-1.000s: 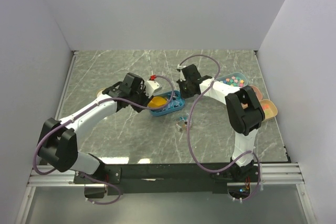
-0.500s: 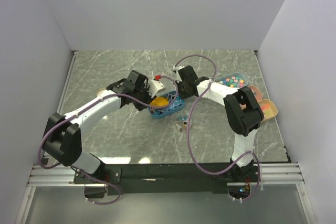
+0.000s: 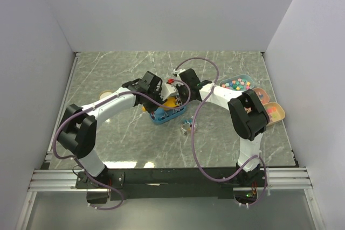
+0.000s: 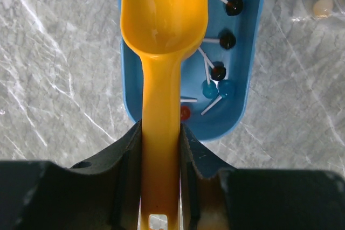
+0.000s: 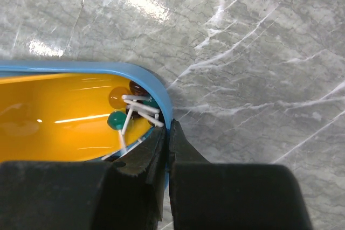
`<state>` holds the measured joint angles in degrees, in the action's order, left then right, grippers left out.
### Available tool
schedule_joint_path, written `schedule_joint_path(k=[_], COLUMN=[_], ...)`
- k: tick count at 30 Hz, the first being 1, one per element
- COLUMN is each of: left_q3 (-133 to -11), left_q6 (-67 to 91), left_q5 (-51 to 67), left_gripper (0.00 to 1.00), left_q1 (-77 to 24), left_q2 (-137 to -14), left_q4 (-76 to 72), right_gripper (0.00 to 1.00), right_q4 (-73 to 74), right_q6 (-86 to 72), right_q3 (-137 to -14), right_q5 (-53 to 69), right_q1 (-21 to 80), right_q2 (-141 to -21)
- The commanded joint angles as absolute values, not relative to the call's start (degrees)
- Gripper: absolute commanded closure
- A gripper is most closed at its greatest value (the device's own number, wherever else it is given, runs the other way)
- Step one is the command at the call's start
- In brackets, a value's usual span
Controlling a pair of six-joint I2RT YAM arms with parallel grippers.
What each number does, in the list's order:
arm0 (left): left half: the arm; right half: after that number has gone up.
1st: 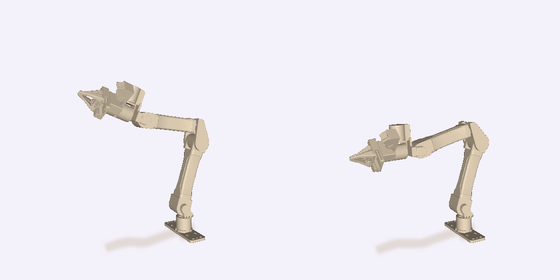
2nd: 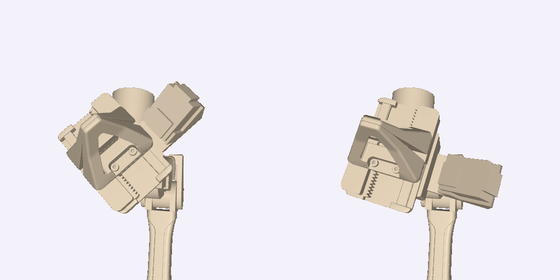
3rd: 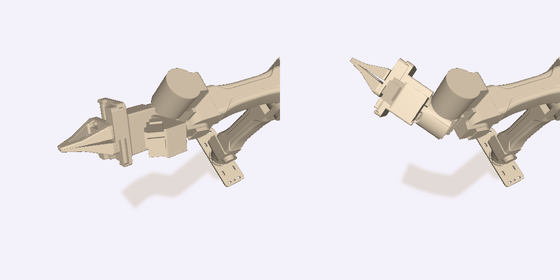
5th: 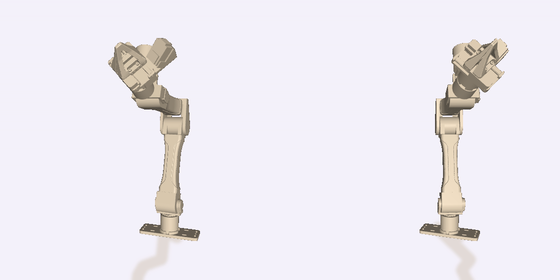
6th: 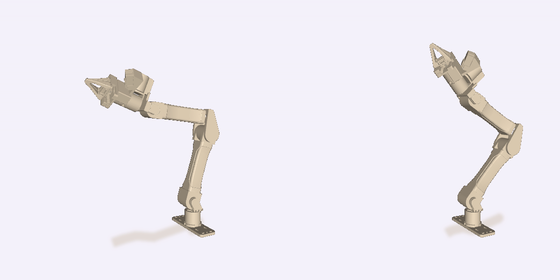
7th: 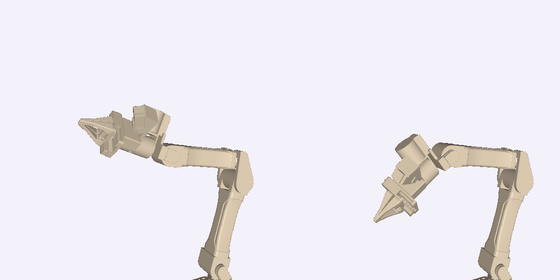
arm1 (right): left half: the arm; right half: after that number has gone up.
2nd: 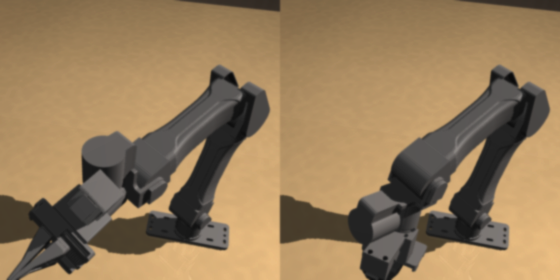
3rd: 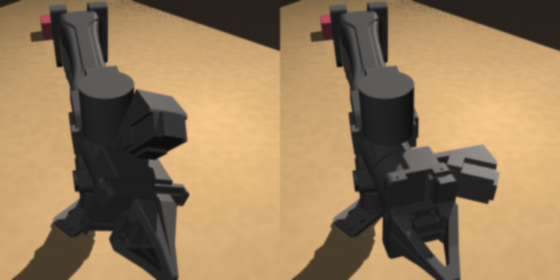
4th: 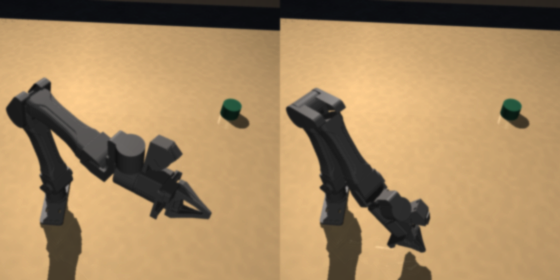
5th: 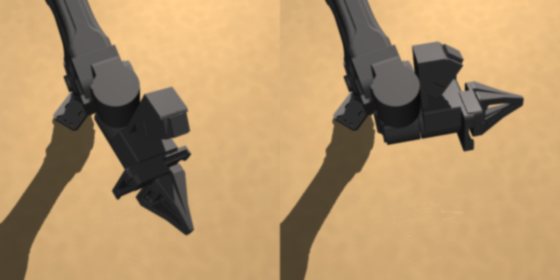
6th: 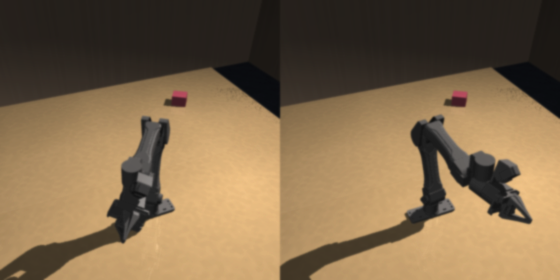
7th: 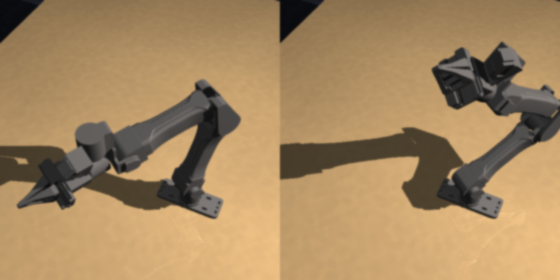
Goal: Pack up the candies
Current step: Scoop the fake candies from the storage box.
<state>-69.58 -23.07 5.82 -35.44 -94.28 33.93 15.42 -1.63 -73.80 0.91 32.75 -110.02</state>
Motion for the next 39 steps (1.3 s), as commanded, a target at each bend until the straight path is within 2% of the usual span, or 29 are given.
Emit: schedule_joint_path(k=[1,9,29,37,39], left_q3=[-72.16,-70.40,-55.11,-51.33,-50.54], left_q6=[-23.47,-21.97,-16.61,-16.35,-16.35], left_q5=[5.36,7.82,8.18,6.77,6.85], left_gripper=[0.99,0.99,0.99,0.99,0.99], left_q1=[-35.86,-36.56,-35.95,-35.07,-34.98], left_q2=[-95.36,-97.03,-90.18,-86.58,-86.05], left_q4=[33.23,27.26,9.32,6.07,5.02], right_gripper=[1.00,1.00,0.99,0.92,0.87], right_q4=[11.34,7.92,3.95,4.39,4.66], right_q6=[-1.84,-4.39,-6.06,-5.71,-5.63], right_q3=[-73.65,-71.28,-66.71,-66.80,-66.97], right_q5=[2.72,5.89,6.95,6.15,6.07], right_q1=[33.49,33.31,29.79,29.44,29.53], right_q2=[-106.44,-105.82,-104.50,-104.33,-104.33])
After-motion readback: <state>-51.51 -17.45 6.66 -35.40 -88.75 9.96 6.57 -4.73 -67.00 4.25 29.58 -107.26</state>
